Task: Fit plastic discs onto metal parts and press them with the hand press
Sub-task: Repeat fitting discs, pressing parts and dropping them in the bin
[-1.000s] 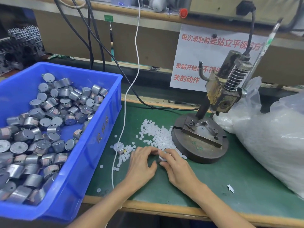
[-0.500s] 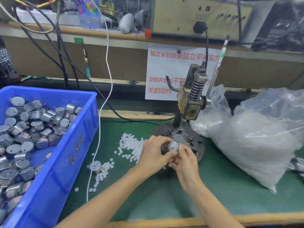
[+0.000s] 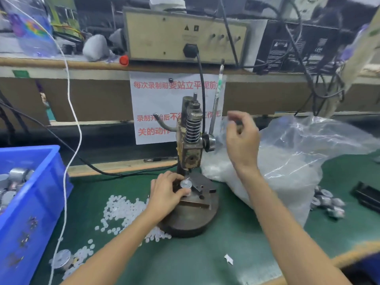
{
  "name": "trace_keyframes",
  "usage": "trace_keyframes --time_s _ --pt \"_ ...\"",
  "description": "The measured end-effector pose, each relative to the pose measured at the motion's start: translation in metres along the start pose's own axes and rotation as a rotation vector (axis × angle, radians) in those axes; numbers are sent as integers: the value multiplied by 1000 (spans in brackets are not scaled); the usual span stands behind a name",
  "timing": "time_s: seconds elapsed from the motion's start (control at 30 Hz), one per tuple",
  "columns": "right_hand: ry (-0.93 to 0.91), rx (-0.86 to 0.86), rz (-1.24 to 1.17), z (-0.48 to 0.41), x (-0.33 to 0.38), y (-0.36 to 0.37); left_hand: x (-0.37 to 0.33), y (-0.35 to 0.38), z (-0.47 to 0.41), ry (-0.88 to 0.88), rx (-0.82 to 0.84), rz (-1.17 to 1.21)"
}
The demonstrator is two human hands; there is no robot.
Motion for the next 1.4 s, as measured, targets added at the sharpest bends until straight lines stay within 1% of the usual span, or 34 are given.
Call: trace_keyframes --time_s 0.03,0.13,0.17,0.2,0.27,0.3,0.33,0.4,0.43,0.47,0.53,0.7,0.77,0.9,0.97,1.03,1.1,1.17,1.23,1.3,1.4 --pt "4 -6 -20 -27 9 4 0 -2 0 -6 -8 8" --pt "239 188 -103 -80 15 36 -1 -3 0 -26 -12 21" --pt "256 222 -93 -86 18 41 -1 -3 1 -29 -15 22" --pt "215 219 -32 -88 25 39 -1 -3 2 -29 -18 23" --pt "104 158 86 -89 34 26 -1 -4 2 -27 -25 25" --pt "119 150 72 -89 32 21 -1 -4 2 -26 -28 27" --pt "173 183 24 -89 29 22 -2 -4 2 -26 -31 28" --pt "277 304 -79 -85 30 32 -2 -5 3 -29 -25 16" --pt "290 335 -124 -82 33 36 -2 -5 4 -32 -26 4" --pt "281 330 -163 -79 36 36 -3 -5 4 -35 -31 -7" --pt "201 248 -191 -70 44 26 -3 -5 5 -42 -43 -17" --pt "-106 28 -288 -12 54 -13 -5 -6 4 -40 -44 -58" --pt "-187 -34 -310 16 51 -21 -6 -7 4 -36 -50 -59" --pt "-215 -102 -366 45 40 -26 -7 -7 6 -26 -62 -55" --pt "-247 -140 -351 46 40 -26 -6 -6 5 -28 -53 -66" --pt "-285 -168 -312 37 46 -23 -5 -7 5 -30 -60 -69" --pt "-254 -162 -252 13 49 -15 -6 -6 6 -31 -67 -63" --pt "-131 -118 -212 -18 45 -1 -8 -4 6 -15 -61 -79" --pt "13 -9 -204 -37 37 17 -8 -4 6 -12 -52 -95" --pt "122 123 -202 -31 22 28 -9 -5 9 -4 -54 -100" --pt "165 278 -3 8 -3 16 -21 -7 29 75 -79 -82"
Point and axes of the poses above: each hand's wrist, its own z-axis away from the middle knuckle, its own y-axis out of the palm, x = y × z, the point moved 9 cm from there along -z, towards the middle knuckle, and after that the axes turned 8 degrees about -z, right-handed, at the moved point
